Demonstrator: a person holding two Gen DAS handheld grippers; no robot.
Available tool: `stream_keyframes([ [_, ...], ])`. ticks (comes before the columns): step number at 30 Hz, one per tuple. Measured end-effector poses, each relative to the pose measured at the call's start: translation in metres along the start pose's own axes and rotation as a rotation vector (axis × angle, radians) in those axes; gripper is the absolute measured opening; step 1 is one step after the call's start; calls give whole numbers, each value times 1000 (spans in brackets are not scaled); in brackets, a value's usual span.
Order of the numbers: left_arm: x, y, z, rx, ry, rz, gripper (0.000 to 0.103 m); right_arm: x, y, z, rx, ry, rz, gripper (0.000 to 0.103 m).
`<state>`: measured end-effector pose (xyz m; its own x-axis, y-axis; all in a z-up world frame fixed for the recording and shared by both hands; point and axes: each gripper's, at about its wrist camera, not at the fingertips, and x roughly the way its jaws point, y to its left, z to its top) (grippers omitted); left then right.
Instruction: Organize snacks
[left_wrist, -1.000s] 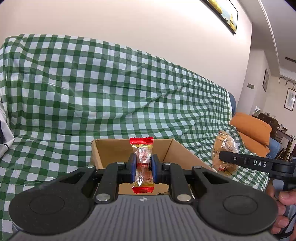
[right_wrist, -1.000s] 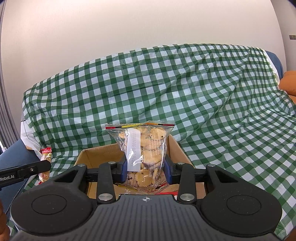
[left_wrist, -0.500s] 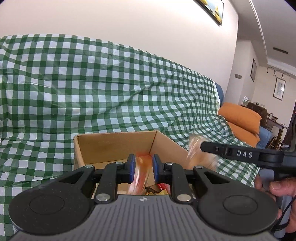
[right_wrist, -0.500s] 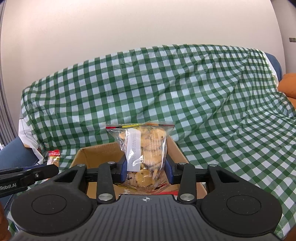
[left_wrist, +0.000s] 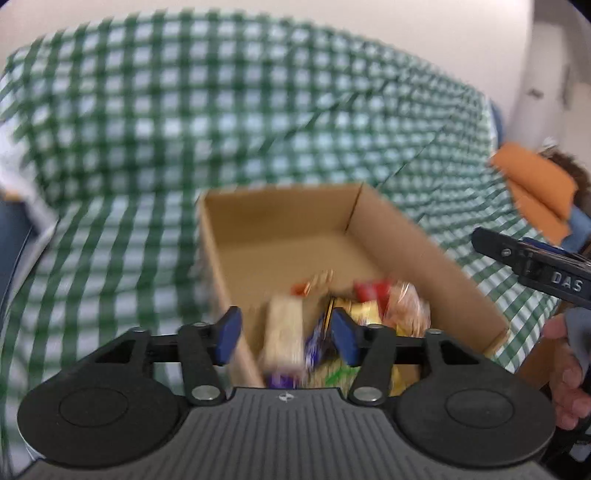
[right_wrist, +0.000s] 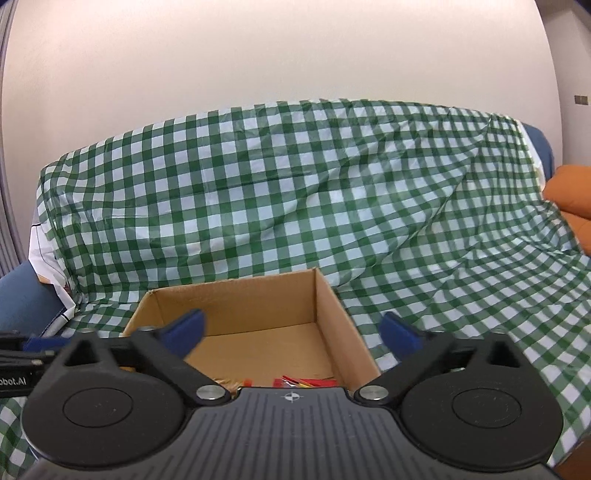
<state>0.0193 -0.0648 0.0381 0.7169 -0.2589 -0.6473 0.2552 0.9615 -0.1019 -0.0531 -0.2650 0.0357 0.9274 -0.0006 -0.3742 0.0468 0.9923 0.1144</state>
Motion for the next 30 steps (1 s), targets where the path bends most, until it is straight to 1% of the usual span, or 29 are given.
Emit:
stream_keyframes([
  [1,-5,-4,-3,-18,10,17,78,-3,-3,-1,1,13,-1,102],
  [2,-11,-8,-6,-29,6,41,85,-7,-6,-3,4,32,-8,102],
  [4,-22,-19,-13,-40,-16,70,87,-13,-10,-8,2,71,-22,102],
  [6,-29,-27,-26,-58,-15,29,88,-19,-11,-12,-20,119,-47,102],
  [7,-30,-31,-35,-57,-14,19,90,-22,-11,-14,-32,140,-64,102],
  [9,-29,-33,-52,-59,-25,30,91,-29,-13,-20,-46,179,-90,102],
  [10,-25,-34,-59,-58,3,34,91,-32,-13,-24,-47,194,-94,102],
  [12,-11,-35,-62,-81,97,40,91,-37,-14,-32,-43,225,-104,102],
  [13,-7,-35,-61,-92,110,30,92,-39,-14,-35,-44,243,-109,102],
  [15,-5,-38,-61,-64,89,56,102,-38,-13,-41,-58,274,-116,102],
  [17,-5,-41,-63,-41,72,76,103,-35,-11,-45,-80,293,-122,102],
  [18,-4,-41,-63,-41,72,71,103,-33,-11,-46,-85,297,-127,102],
  [22,3,-40,-62,-75,92,54,103,-22,-12,-47,-52,318,-127,102],
  [26,4,-38,-62,-76,90,80,103,-12,-5,-50,-43,345,-101,102],
  [30,2,-31,-61,-108,83,92,103,-6,2,-52,-70,356,-86,102],
])
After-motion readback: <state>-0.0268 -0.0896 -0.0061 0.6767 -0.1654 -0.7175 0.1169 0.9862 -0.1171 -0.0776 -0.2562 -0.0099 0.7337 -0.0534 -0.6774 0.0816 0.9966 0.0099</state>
